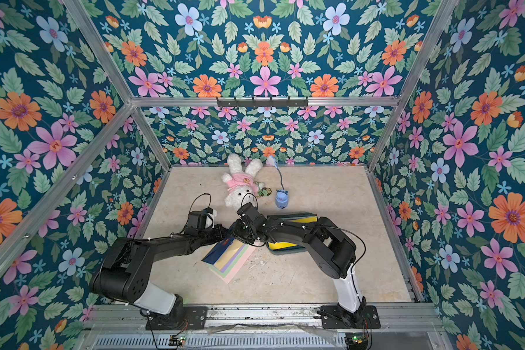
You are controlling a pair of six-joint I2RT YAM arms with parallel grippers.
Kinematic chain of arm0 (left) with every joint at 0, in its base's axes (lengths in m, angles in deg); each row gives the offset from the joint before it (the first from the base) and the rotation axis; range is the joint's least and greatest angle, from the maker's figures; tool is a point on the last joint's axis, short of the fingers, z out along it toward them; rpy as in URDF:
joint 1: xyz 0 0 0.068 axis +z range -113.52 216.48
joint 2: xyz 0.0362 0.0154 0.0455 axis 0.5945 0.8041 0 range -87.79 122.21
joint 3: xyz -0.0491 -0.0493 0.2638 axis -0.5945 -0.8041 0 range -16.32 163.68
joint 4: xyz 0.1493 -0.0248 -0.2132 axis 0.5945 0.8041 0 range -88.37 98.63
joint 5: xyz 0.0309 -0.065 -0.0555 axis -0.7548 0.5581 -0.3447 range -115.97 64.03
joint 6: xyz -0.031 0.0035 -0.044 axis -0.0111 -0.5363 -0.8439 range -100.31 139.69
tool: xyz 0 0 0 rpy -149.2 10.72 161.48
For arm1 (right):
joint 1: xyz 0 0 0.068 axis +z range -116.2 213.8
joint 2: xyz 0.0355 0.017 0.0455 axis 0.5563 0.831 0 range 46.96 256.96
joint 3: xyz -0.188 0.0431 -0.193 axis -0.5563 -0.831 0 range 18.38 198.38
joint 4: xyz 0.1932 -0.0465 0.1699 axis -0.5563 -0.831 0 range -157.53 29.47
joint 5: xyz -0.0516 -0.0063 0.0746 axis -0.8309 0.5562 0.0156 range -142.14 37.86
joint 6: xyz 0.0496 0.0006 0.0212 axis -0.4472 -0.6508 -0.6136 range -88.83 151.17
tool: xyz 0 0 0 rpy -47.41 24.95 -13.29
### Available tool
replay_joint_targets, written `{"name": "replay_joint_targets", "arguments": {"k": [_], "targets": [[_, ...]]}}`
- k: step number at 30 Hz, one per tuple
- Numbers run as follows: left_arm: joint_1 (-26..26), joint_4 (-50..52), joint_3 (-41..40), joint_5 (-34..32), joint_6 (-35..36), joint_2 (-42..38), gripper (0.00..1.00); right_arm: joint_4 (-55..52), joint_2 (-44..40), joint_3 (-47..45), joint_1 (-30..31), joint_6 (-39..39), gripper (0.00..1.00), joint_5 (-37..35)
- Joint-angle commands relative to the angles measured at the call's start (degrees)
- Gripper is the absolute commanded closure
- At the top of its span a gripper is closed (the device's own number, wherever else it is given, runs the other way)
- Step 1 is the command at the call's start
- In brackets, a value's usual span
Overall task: Put the sealed envelopes into the storage box
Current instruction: Pick up the envelope from the center of the board.
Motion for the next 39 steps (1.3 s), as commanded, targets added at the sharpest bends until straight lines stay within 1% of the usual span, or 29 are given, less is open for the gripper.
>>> {"name": "replay_joint_targets", "arguments": {"k": [1, 4, 7, 9, 11, 15, 18, 19, 21, 23, 27, 30, 33, 35, 37, 39], "targets": [[-0.04, 6.65, -0.62, -0.69, 0.50, 0.15, 0.82, 4.75, 0.74, -0.59, 0.04, -0.50, 0.64, 0.84], [-0.07, 6.27, -0.90, -0.35, 0.33, -0.28, 0.79, 5.73, 1.40, -0.83, 0.09, -0.58, 0.69, 1.28], [-0.03, 5.36, -1.28, 0.03, -0.26, -1.47, 0.77, 6.48, 1.94, -0.83, 0.08, -0.21, 0.85, 1.98], [-0.03, 5.16, -1.33, -0.07, -0.69, -3.41, 0.73, 6.47, 1.57, -0.91, 0.07, 0.90, 0.94, 1.82], [-0.10, 5.87, -1.04, -0.61, -0.98, -6.68, 0.68, 5.83, 0.44, -0.87, 0.11, 3.10, 1.00, 1.18], [0.03, 10.98, 1.18, -3.13, -1.47, -16.59, 0.62, 4.32, -4.12, -1.11, 0.23, 10.20, 1.00, -0.60], [0.12, 14.92, 3.68, -4.28, -0.72, -24.16, 0.59, 8.57, -9.54, -4.58, -0.03, 14.11, 1.00, -0.65], [0.14, 16.00, 4.57, -4.40, -0.28, -26.39, 0.56, 10.21, -11.22, -5.85, -0.07, 15.45, 1.00, -0.54], [0.16, 17.78, 6.49, -3.76, 0.79, -30.79, 0.47, 12.75, -14.97, -8.30, -0.46, 19.07, 1.00, -0.07], [0.32, 18.96, 8.54, -0.78, 2.80, -33.82, 0.44, 13.72, -18.09, -10.16, -1.38, 22.16, 1.00, 1.02], [0.44, 19.81, 11.91, 9.42, 7.52, -37.82, 0.40, 17.30, -26.10, -15.49, -4.09, 27.17, 1.00, 4.76], [0.47, 19.28, 13.02, 19.88, 9.79, -38.53, 0.38, 22.17, -32.21, -20.24, -5.51, 30.89, 1.00, 7.44], [0.50, 18.71, 13.41, 26.62, 10.20, -38.45, 0.38, 25.66, -38.29, -24.40, -6.16, 34.00, 1.00, 7.88], [0.50, 17.34, 13.27, 30.24, 9.90, -38.44, 0.38, 26.47, -40.99, -25.88, -6.65, 34.22, 1.00, 8.37], [0.50, 15.07, 12.79, 35.09, 9.48, -38.19, 0.38, 28.34, -42.99, -27.10, -7.59, 33.71, 1.00, 11.00], [0.37, 15.11, 13.22, 38.15, 9.74, -37.91, 0.38, 31.03, -44.38, -28.27, -8.19, 32.16, 1.00, 12.77]]}}
